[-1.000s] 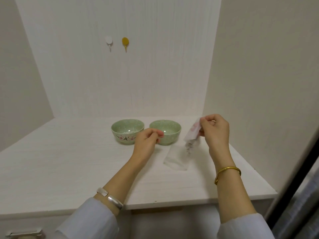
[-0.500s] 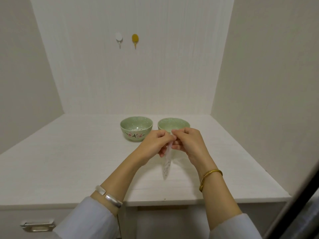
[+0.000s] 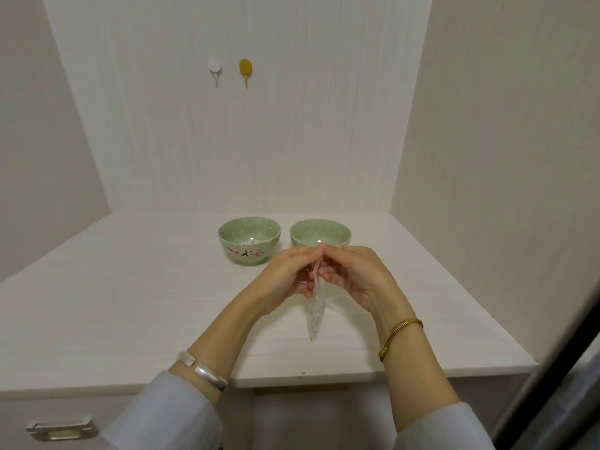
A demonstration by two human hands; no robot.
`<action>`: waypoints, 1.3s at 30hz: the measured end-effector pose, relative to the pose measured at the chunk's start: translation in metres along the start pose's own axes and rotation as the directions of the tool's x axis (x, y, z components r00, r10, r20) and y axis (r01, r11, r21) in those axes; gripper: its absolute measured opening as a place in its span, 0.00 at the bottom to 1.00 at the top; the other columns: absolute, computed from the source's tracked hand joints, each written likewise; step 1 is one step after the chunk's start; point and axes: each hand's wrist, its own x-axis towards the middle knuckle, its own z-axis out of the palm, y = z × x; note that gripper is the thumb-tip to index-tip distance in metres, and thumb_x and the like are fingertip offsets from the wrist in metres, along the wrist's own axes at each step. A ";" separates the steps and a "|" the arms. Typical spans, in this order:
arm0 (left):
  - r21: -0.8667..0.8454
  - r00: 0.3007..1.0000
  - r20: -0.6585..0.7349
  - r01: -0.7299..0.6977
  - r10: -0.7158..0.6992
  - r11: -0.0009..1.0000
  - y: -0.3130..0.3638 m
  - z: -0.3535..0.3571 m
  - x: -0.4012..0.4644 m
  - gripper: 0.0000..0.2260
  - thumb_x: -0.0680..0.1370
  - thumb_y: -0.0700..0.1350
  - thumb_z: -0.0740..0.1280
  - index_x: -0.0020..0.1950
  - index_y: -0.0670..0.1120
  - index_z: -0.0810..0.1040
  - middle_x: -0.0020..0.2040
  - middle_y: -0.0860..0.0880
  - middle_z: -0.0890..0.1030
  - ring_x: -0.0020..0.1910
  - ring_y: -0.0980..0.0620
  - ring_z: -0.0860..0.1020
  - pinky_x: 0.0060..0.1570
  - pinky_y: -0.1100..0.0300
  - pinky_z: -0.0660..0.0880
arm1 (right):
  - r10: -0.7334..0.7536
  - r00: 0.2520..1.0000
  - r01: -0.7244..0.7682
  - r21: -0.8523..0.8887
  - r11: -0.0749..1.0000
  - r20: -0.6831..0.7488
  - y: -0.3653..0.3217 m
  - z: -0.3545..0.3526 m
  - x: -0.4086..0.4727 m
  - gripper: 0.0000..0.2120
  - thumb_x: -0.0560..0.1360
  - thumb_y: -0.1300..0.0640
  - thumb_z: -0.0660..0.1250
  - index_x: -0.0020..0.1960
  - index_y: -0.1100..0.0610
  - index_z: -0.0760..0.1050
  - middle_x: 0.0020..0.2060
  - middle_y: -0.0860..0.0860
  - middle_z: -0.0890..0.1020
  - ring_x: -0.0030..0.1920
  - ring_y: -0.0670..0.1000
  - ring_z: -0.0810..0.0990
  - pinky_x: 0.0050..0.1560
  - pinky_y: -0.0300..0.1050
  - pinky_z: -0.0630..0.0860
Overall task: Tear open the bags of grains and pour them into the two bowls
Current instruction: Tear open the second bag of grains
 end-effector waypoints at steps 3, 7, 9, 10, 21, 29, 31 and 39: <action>0.004 1.000 0.012 0.001 -0.001 1.000 0.000 -0.001 -0.001 0.11 0.79 0.46 0.59 0.51 0.39 0.74 0.36 0.43 0.71 0.32 0.50 0.70 0.25 0.64 0.71 | 0.011 1.000 -0.012 0.035 0.999 0.021 0.000 0.000 0.000 0.11 0.73 0.59 0.69 0.45 0.68 0.78 0.33 0.58 0.80 0.29 0.48 0.78 0.31 0.34 0.78; 0.014 1.000 0.012 -0.003 0.002 1.000 0.000 -0.002 -0.001 0.11 0.79 0.45 0.58 0.51 0.38 0.74 0.36 0.44 0.72 0.32 0.50 0.71 0.26 0.63 0.72 | 0.014 0.999 -0.018 0.085 0.996 0.043 0.002 -0.001 0.001 0.09 0.73 0.60 0.69 0.41 0.66 0.78 0.31 0.57 0.81 0.27 0.46 0.80 0.31 0.34 0.79; 0.022 1.000 0.011 -0.008 0.008 1.000 0.000 -0.002 -0.001 0.11 0.79 0.44 0.58 0.51 0.37 0.75 0.35 0.44 0.73 0.32 0.50 0.72 0.27 0.62 0.72 | 0.010 0.999 -0.015 0.094 0.995 0.050 0.002 -0.002 0.000 0.08 0.73 0.60 0.69 0.40 0.66 0.78 0.30 0.56 0.81 0.28 0.46 0.80 0.31 0.34 0.79; 0.026 1.000 0.008 -0.009 0.008 1.000 0.001 -0.002 0.000 0.11 0.79 0.43 0.58 0.50 0.37 0.76 0.35 0.44 0.73 0.32 0.50 0.72 0.27 0.62 0.73 | 0.008 0.998 -0.013 0.093 0.996 0.055 0.002 -0.002 0.000 0.08 0.73 0.60 0.69 0.39 0.66 0.78 0.29 0.55 0.82 0.28 0.46 0.80 0.32 0.34 0.79; 0.059 0.999 -0.041 0.006 -0.004 0.998 0.004 -0.007 0.004 0.11 0.73 0.43 0.63 0.43 0.34 0.77 0.30 0.47 0.78 0.29 0.54 0.78 0.30 0.61 0.77 | -0.007 0.996 0.007 -0.005 1.000 0.084 -0.004 0.001 -0.004 0.06 0.72 0.67 0.67 0.37 0.66 0.78 0.30 0.57 0.82 0.32 0.49 0.80 0.34 0.34 0.80; 0.276 0.999 0.034 0.016 -0.026 0.961 0.011 -0.001 0.000 0.04 0.65 0.43 0.61 0.31 0.47 0.73 0.25 0.55 0.77 0.28 0.59 0.77 0.31 0.66 0.75 | 0.093 0.996 -0.083 -0.424 0.902 0.004 -0.015 0.012 -0.008 0.10 0.70 0.63 0.59 0.31 0.62 0.72 0.21 0.54 0.76 0.19 0.48 0.74 0.20 0.35 0.71; 0.352 0.998 0.045 0.030 -0.050 0.935 0.013 0.000 -0.002 0.04 0.65 0.43 0.60 0.32 0.47 0.73 0.25 0.57 0.76 0.29 0.58 0.76 0.32 0.65 0.75 | 0.071 0.997 -0.042 -0.519 0.854 0.036 -0.016 0.012 -0.009 0.11 0.71 0.60 0.61 0.32 0.63 0.72 0.22 0.53 0.76 0.19 0.48 0.74 0.20 0.35 0.70; 0.515 0.990 0.055 0.084 -0.131 0.853 0.024 0.002 -0.008 0.16 0.71 0.41 0.58 0.24 0.49 0.73 0.21 0.53 0.71 0.19 0.57 0.68 0.21 0.67 0.66 | 0.037 0.992 0.024 -0.471 0.882 0.121 -0.016 0.006 -0.009 0.15 0.71 0.64 0.60 0.26 0.61 0.70 0.17 0.50 0.75 0.18 0.46 0.73 0.19 0.34 0.69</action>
